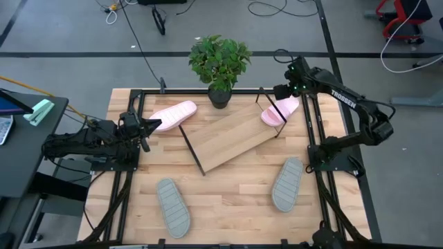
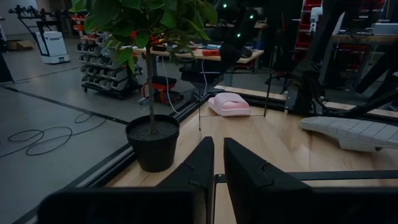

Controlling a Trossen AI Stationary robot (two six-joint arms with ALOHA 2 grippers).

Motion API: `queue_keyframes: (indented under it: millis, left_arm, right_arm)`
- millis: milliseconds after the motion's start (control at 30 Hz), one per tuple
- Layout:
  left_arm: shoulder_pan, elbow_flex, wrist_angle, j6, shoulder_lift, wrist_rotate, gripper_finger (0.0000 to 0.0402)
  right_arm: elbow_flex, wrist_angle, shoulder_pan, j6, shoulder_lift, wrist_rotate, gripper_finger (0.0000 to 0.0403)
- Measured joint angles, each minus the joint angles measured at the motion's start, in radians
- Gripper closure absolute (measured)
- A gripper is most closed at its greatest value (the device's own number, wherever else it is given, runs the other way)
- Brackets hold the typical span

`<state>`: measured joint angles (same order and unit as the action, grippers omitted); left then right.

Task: Pick and place slides into the shelf
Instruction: Put the right pink slipper on the shelf

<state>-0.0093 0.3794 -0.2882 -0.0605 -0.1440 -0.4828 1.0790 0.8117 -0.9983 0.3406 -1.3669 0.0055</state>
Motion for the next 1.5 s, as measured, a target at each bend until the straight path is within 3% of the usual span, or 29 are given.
queue_keyframes:
  millis: [400, 667, 900, 1333, 1500]
  left_arm:
    - [0.000, 0.000, 0.000, -0.006, 0.000, 0.000, 0.0360]
    - [0.000, 0.000, 0.000, -0.007, 0.000, 0.000, 0.0354]
    - [0.000, 0.000, 0.000, -0.007, 0.000, 0.000, 0.0361]
    - [0.000, 0.000, -0.001, -0.008, 0.000, 0.000, 0.0359]
    - [0.000, 0.000, -0.001, -0.008, 0.000, 0.000, 0.0365]
  right_arm:
    - [0.001, -0.024, -0.092, 0.006, -0.128, -0.070, 0.0222]
    - [0.001, -0.019, -0.135, -0.001, -0.131, -0.233, 0.0172]
    - [0.001, 0.019, -0.140, -0.005, -0.131, -0.250, 0.0139]
    - [0.001, 0.054, -0.141, -0.028, -0.225, -0.252, 0.0135]
    - [0.002, 0.054, -0.142, -0.050, -0.235, -0.317, 0.0135]
